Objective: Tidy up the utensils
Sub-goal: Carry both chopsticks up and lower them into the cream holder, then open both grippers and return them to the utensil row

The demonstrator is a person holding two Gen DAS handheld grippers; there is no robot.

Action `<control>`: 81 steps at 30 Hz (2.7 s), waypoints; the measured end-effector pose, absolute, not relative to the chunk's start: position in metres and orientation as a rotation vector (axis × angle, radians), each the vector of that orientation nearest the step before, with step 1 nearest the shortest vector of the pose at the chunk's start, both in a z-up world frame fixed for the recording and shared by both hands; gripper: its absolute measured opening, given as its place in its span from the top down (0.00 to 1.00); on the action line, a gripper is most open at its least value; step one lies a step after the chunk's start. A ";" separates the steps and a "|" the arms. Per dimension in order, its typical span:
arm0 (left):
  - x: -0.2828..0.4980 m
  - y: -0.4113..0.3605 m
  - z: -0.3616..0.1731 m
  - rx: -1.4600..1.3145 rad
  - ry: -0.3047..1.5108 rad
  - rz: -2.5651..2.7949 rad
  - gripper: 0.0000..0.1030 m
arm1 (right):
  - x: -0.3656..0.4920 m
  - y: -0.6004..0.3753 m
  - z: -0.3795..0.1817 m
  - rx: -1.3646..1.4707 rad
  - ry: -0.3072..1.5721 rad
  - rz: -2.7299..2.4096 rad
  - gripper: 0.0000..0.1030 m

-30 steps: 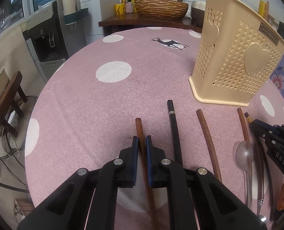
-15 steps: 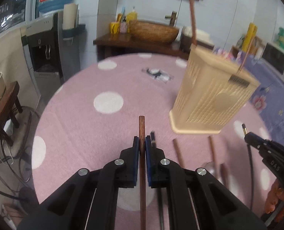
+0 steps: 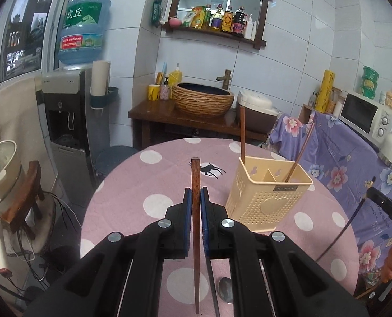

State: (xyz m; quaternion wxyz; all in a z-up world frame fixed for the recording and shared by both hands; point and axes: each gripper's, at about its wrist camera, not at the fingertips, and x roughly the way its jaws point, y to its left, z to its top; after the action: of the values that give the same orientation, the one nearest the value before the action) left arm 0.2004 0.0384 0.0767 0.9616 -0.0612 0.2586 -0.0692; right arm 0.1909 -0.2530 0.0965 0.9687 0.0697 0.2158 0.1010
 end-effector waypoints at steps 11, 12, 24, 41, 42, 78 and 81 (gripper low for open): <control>0.202 0.038 0.085 -0.115 0.486 -0.138 0.93 | 0.197 -0.246 0.100 0.115 0.434 0.207 0.92; 0.202 0.038 0.087 -0.113 0.480 -0.137 0.93 | 0.197 -0.246 0.100 0.109 0.435 0.208 0.92; 0.220 0.014 0.187 -0.099 0.380 -0.278 0.93 | 0.222 -0.228 0.185 0.059 0.396 0.290 0.92; 0.285 -0.040 0.177 -0.157 0.414 -0.255 0.93 | 0.287 -0.210 0.198 0.092 0.335 0.169 0.92; 0.289 -0.042 0.164 -0.157 0.437 -0.251 0.93 | 0.291 -0.211 0.188 0.102 0.355 0.168 0.92; 0.253 -0.016 0.067 -0.147 0.594 -0.261 0.21 | 0.257 -0.211 0.100 0.072 0.347 0.063 0.37; 0.238 -0.009 0.055 -0.138 0.610 -0.255 0.14 | 0.245 -0.212 0.089 0.076 0.362 0.065 0.33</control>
State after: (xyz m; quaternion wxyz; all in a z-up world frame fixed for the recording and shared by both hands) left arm 0.2383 -0.0090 0.0550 0.9435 -0.0675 0.2993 -0.1253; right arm 0.2448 -0.2119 0.0892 0.9824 0.0380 0.1799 0.0325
